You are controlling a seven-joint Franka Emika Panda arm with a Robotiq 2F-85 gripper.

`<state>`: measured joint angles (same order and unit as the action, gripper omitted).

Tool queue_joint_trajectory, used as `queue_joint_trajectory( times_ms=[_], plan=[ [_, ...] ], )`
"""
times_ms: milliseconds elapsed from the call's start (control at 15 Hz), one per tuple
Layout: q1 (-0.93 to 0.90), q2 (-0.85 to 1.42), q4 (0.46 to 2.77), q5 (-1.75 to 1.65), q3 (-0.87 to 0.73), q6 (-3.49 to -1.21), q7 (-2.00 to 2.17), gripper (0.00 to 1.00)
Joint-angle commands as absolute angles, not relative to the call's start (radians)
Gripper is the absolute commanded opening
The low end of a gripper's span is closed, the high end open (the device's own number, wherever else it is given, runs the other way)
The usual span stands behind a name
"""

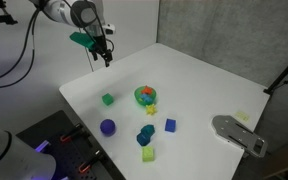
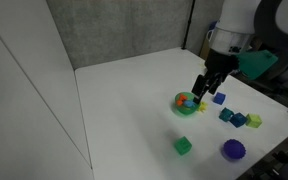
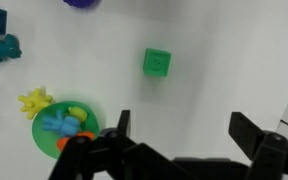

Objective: Pick up the green block and put it in the green bowl

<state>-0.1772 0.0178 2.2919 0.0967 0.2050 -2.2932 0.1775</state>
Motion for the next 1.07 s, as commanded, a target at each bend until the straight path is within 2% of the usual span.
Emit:
queue_joint_trajectory(
  times_ms=[0,467,1000],
  plan=[
    [-0.203,0.114,2.296,0.059,0.208,-2.411,0.253,1.00],
    [-0.298,0.329,2.296,-0.056,0.150,-2.647,0.473,1.00],
    [-0.374,0.550,2.223,-0.038,0.056,-2.698,0.509,1.00]
  ],
)
